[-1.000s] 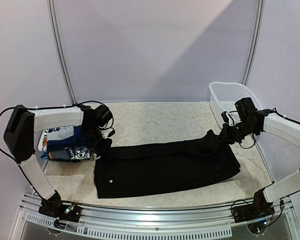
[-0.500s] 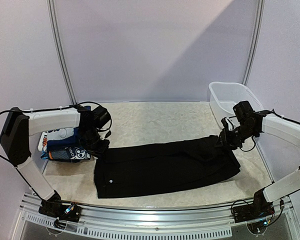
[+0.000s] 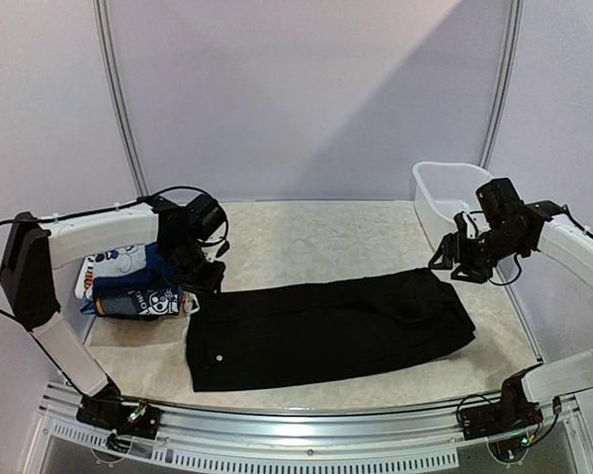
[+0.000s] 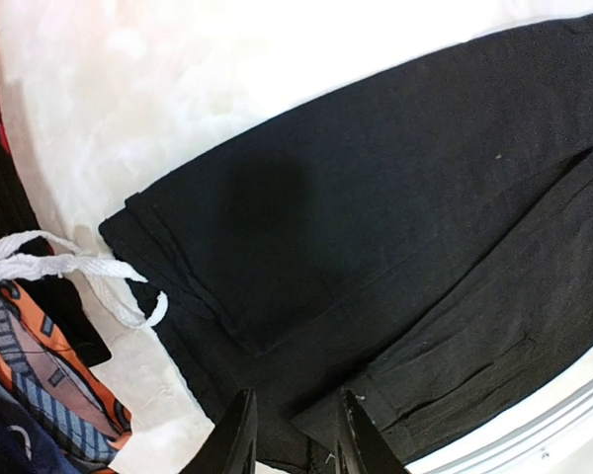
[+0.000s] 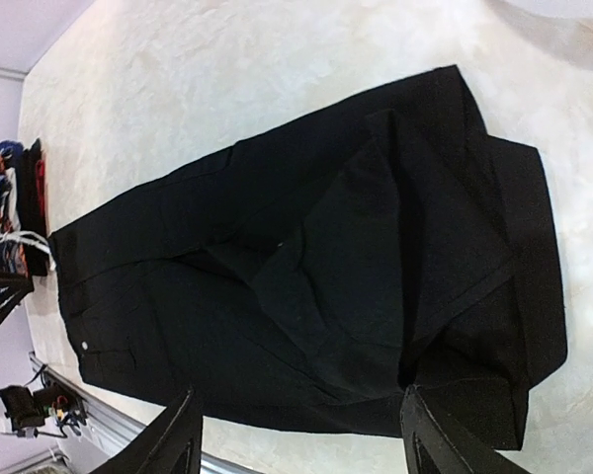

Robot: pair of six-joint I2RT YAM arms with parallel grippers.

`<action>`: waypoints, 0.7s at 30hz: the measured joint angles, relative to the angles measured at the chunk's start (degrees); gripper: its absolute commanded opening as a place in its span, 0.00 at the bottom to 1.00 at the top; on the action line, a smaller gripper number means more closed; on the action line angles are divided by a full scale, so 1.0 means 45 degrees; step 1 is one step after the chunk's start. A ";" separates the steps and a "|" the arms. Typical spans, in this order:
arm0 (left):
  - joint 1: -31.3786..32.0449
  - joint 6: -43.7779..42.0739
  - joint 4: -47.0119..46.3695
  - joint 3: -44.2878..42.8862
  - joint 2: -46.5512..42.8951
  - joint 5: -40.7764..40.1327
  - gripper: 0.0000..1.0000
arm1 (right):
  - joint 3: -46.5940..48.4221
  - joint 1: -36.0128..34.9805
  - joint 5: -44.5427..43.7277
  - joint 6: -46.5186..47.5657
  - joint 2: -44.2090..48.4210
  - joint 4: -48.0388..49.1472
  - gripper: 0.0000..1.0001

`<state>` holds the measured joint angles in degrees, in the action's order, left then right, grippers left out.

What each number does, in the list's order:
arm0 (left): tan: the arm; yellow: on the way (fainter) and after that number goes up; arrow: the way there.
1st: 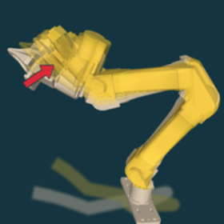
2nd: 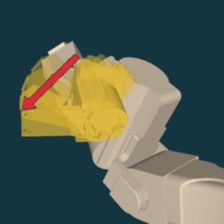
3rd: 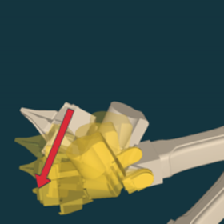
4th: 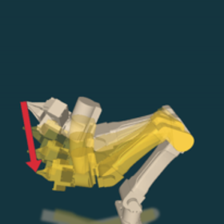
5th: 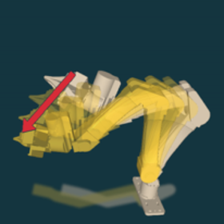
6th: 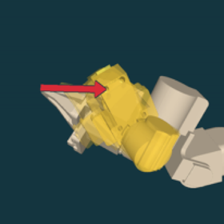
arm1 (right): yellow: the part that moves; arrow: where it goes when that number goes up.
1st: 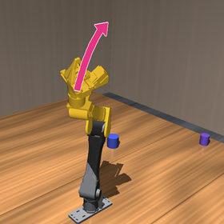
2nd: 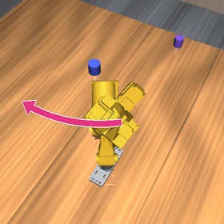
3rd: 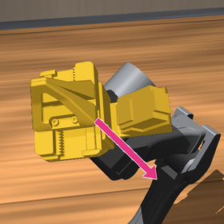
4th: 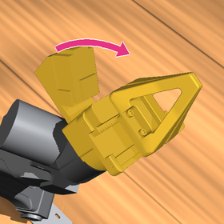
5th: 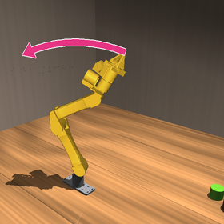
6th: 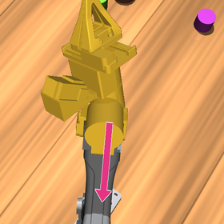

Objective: Fold and stack the mixed laundry pile
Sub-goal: Fold the 1/3-folded shirt at the center of the board.

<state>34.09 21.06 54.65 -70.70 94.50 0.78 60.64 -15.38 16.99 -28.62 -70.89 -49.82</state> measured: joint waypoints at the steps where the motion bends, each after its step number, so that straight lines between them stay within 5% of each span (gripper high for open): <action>1: 0.0044 -0.0005 -0.0005 -0.0034 0.0000 0.0000 0.26 | -0.0015 0.0000 -0.0107 -0.0238 -0.0053 0.0000 0.71; 9: 0.0520 -0.0078 -0.0107 -0.0126 0.0000 0.0005 0.26 | -0.0248 0.0000 -0.0627 -0.1807 -0.1613 0.0937 0.71; 21: 0.0811 -0.0087 -0.0175 -0.0039 -0.0160 -0.0039 0.26 | 0.2084 0.0000 -0.1404 -0.0821 -0.5639 0.1107 0.63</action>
<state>37.74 20.67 53.87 -70.87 93.78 0.60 70.02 -15.38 10.68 -32.32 -96.27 -44.84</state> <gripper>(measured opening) 0.261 0.668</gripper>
